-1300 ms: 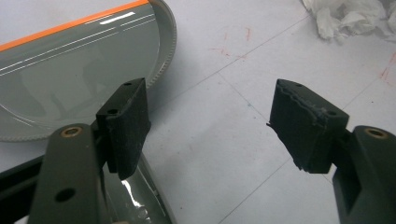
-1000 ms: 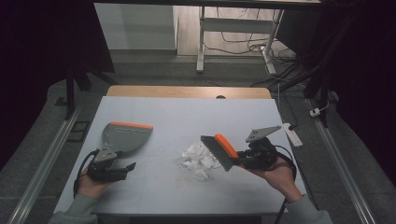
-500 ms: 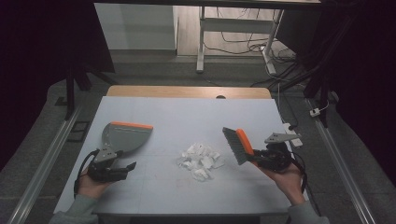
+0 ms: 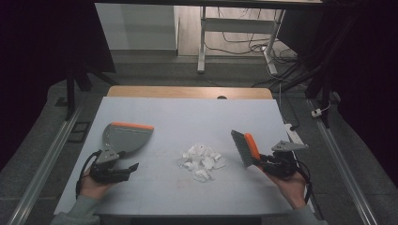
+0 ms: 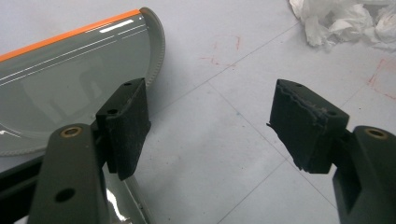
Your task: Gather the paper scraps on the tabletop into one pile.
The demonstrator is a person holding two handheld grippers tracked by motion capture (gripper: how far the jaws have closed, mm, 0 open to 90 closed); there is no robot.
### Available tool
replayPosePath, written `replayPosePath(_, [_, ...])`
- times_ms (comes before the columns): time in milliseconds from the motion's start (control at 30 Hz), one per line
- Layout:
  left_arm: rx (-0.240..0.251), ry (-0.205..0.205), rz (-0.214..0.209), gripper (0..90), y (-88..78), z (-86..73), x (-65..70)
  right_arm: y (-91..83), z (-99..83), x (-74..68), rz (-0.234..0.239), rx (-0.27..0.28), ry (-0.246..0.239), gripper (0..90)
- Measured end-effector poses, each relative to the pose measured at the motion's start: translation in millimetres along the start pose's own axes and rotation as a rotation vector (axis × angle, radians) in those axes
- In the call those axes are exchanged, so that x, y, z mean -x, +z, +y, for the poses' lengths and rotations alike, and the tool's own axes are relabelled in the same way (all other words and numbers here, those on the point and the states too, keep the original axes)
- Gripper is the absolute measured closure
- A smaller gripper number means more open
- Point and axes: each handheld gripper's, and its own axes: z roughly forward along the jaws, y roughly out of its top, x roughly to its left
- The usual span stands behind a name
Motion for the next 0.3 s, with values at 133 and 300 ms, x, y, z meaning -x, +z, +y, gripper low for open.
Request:
replayPosePath(133, [0.001, 0.001, -0.001, 29.0, 0.0, 0.2, 0.3, -1.3, -1.2, -0.2, 0.001, 0.005, 0.0, 70.8])
replayPosePath(300, [0.001, 0.002, -0.002, 29.0, -0.2, 0.4, 0.6, -2.4, -0.6, -1.3, -0.002, 0.012, -0.011, 70.8])
